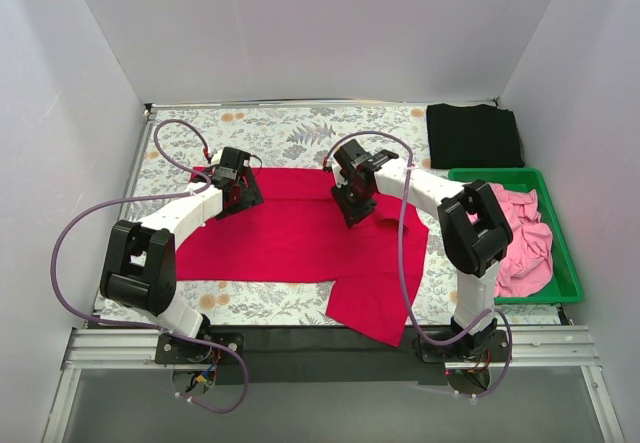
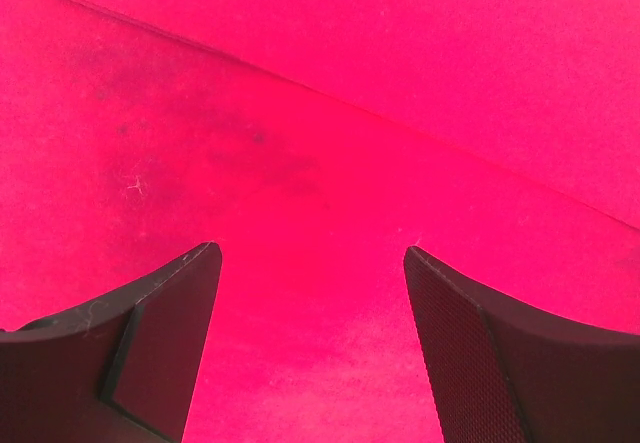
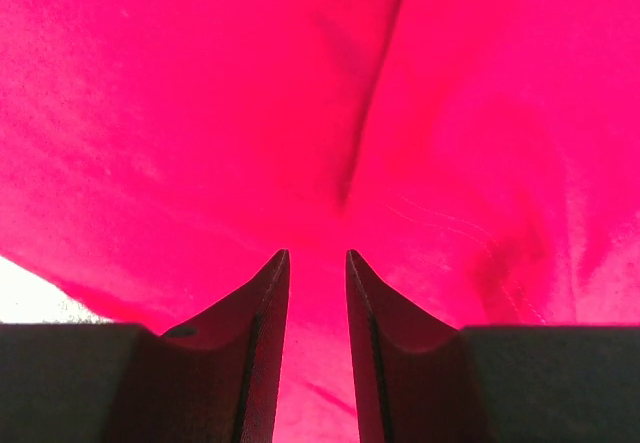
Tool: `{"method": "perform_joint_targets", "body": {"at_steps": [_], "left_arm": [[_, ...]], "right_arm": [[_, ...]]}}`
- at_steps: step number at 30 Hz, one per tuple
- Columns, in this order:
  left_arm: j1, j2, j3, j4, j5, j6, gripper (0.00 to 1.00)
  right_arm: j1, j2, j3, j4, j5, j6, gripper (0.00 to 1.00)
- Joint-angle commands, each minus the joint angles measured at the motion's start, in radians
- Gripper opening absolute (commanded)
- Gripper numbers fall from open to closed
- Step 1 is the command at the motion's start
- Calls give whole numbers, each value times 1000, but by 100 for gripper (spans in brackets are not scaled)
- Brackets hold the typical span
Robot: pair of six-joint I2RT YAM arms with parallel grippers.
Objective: Fold and stack the t-shirts
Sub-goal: Fold the tshirt
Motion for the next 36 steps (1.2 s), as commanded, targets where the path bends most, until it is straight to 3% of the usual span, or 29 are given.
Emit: {"method": "perform_joint_targets", "body": {"at_steps": [1, 9, 20, 24, 31, 36], "left_arm": [[5, -29, -9, 0, -1, -7, 68], [5, -38, -23, -5, -2, -4, 68], [5, -40, -31, -2, 4, -5, 68], [5, -44, -35, 0, 6, -7, 68], [5, -55, -39, 0, 1, -7, 68], [5, -55, -42, 0, -1, -7, 68]], "right_arm": [[20, -8, -15, 87, 74, 37, 31], [37, 16, -30, 117, 160, 63, 29], [47, 49, -64, 119, 152, 68, 26], [47, 52, -64, 118, 160, 65, 22], [47, 30, -35, 111, 115, 77, 1], [47, 21, 10, 70, 95, 103, 1]]}}
